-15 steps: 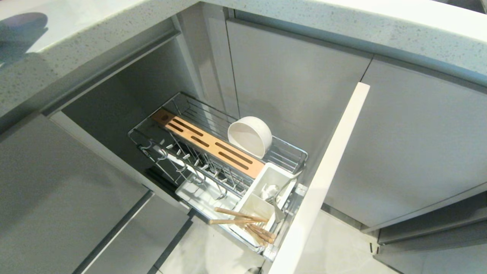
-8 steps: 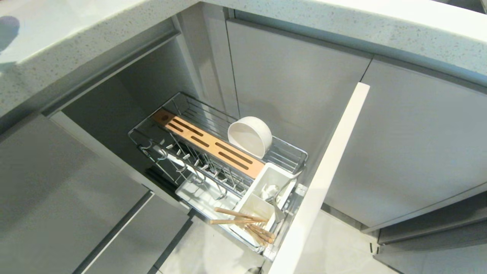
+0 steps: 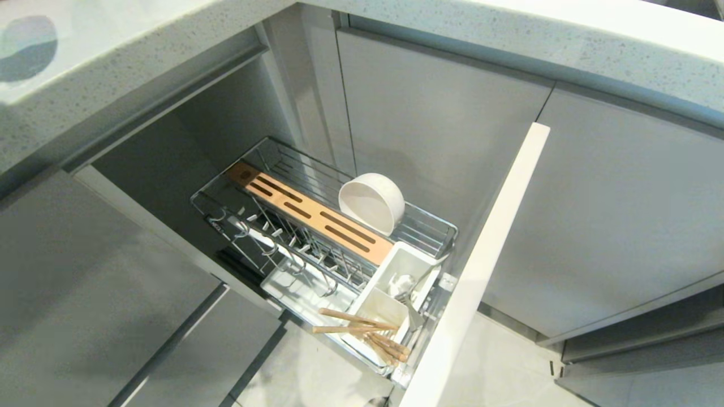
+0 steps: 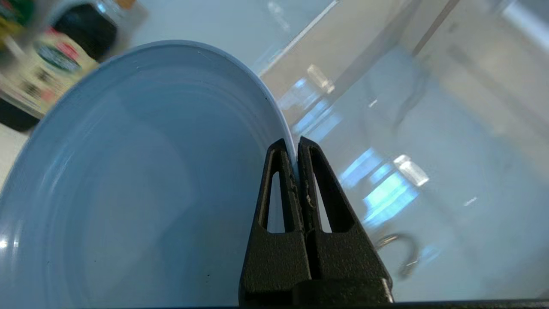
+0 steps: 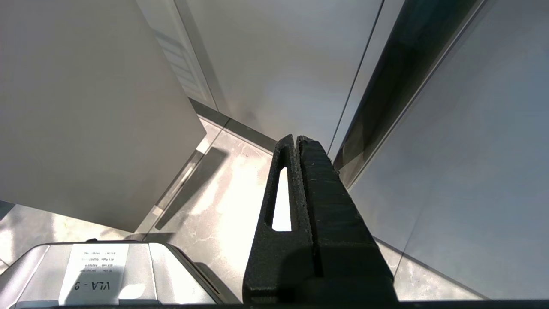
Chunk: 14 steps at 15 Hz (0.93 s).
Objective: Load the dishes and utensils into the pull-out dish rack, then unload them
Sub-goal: Pick up the plate and place it in the cupboard
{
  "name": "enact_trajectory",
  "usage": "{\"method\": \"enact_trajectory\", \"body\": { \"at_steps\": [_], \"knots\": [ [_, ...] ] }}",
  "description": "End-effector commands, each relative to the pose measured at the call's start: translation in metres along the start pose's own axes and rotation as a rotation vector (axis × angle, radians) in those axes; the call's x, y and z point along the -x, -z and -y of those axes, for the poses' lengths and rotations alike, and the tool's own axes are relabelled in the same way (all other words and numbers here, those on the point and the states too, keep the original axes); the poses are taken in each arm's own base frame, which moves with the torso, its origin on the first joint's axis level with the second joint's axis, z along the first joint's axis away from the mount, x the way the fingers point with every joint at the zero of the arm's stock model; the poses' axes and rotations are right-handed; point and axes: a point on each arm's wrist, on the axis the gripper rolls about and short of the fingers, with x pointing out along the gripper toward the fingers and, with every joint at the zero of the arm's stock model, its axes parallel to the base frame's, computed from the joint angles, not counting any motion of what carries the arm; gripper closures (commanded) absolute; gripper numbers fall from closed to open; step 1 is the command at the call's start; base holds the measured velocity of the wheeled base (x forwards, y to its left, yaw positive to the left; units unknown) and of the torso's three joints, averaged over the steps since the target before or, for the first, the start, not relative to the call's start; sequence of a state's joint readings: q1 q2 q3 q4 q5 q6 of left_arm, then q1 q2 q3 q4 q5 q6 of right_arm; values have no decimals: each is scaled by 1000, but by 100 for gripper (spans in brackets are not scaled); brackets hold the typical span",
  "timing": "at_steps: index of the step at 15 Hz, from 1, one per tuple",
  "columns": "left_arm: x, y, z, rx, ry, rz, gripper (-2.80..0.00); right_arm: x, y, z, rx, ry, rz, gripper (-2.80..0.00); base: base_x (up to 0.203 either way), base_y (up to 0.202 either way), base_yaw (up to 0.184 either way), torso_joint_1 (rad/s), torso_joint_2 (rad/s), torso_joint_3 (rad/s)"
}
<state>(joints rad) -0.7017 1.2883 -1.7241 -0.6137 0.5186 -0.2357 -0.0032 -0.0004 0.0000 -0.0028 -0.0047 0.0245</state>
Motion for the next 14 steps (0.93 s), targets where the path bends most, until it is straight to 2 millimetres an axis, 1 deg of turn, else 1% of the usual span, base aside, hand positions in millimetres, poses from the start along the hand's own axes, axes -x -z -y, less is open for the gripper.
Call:
{"method": "enact_trajectory", "body": {
  "at_steps": [1, 3, 4, 6, 9, 11, 14],
  "knots": [
    [11, 19, 0, 115, 18, 25, 0, 0, 0, 0, 0, 0, 2, 0, 0, 0, 0, 0, 0, 0],
    [21, 27, 7, 190, 55, -15, 0, 0, 0, 0, 0, 0, 3, 0, 0, 0, 0, 0, 0, 0],
    [31, 41, 10, 205, 77, -66, 0, 0, 0, 0, 0, 0, 3, 0, 0, 0, 0, 0, 0, 0],
    [50, 60, 16, 227, 121, -137, 0, 0, 0, 0, 0, 0, 3, 0, 0, 0, 0, 0, 0, 0],
    [81, 82, 39, 263, 189, -218, 0, 0, 0, 0, 0, 0, 3, 0, 0, 0, 0, 0, 0, 0],
    [109, 115, 52, 227, 199, -299, 0, 0, 0, 0, 0, 0, 3, 0, 0, 0, 0, 0, 0, 0],
    [132, 147, 55, 173, 145, -379, 0, 0, 0, 0, 0, 0, 1, 0, 0, 0, 0, 0, 0, 0]
  ]
}}
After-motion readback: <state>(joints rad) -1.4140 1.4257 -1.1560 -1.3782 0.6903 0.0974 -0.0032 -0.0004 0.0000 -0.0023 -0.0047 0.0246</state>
